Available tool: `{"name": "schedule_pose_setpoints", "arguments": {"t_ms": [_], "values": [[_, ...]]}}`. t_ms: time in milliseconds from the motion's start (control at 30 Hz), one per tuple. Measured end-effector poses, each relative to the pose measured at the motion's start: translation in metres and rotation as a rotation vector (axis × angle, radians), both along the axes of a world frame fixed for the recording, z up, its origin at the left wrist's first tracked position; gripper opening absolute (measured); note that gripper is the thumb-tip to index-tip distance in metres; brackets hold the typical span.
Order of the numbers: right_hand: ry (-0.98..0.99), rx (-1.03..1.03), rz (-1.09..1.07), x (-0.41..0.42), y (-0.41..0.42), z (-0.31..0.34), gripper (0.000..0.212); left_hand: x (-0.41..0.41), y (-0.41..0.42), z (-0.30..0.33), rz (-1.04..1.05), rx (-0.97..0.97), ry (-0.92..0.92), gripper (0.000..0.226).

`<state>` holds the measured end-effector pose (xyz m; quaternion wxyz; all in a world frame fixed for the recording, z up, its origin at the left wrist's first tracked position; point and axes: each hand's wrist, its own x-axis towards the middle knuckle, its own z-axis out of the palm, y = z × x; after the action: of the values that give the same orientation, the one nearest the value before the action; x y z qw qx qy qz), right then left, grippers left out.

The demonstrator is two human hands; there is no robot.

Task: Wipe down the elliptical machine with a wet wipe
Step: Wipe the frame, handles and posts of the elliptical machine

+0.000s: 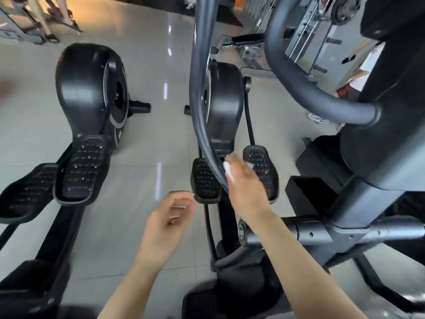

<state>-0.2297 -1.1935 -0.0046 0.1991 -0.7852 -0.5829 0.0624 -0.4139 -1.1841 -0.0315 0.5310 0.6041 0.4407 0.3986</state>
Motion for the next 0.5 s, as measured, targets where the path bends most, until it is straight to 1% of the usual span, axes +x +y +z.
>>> {"name": "schedule_pose_setpoints", "arguments": {"t_ms": [67, 100, 167, 200, 267, 300, 333, 400, 433, 467, 500], "values": [[-0.097, -0.235, 0.118, -0.005, 0.001, -0.025, 0.066, 0.003, -0.001, -0.005, 0.006, -0.021, 0.019, 0.024], [-0.154, -0.298, 0.14, -0.005, -0.003, -0.032, 0.071, 0.005, -0.001, -0.007, 0.01, -0.04, 0.025, 0.024], [-0.214, -0.376, 0.129, -0.003, -0.024, -0.035, 0.072, 0.011, -0.001, -0.012, 0.015, -0.082, 0.039, 0.023], [-0.209, -0.384, 0.099, -0.001, -0.037, -0.035, 0.072, 0.014, -0.002, -0.014, 0.009, -0.093, 0.053, 0.021], [-0.238, -0.293, 0.031, 0.003, -0.06, -0.043, 0.077, 0.022, -0.002, -0.016, -0.012, -0.09, 0.082, 0.019], [-0.195, -0.32, -0.009, 0.004, -0.066, -0.045, 0.082, 0.026, -0.002, -0.018, -0.018, -0.093, 0.088, 0.019], [-0.196, -0.31, -0.035, 0.003, -0.07, -0.045, 0.089, 0.03, -0.001, -0.019, -0.017, -0.099, 0.081, 0.019], [-0.185, -0.342, -0.051, -0.004, -0.067, -0.037, 0.114, 0.036, 0.003, -0.02, 0.004, -0.105, 0.061, 0.018], [-0.171, -0.347, -0.052, -0.007, -0.061, -0.038, 0.121, 0.037, 0.007, -0.02, 0.014, -0.089, 0.065, 0.017], [-0.143, -0.404, -0.073, -0.012, -0.054, -0.04, 0.119, 0.037, 0.012, -0.018, 0.02, -0.057, 0.076, 0.017], [-0.108, -0.365, -0.107, -0.017, -0.043, -0.039, 0.112, 0.037, 0.019, -0.016, 0.022, -0.015, 0.087, 0.018]]}}
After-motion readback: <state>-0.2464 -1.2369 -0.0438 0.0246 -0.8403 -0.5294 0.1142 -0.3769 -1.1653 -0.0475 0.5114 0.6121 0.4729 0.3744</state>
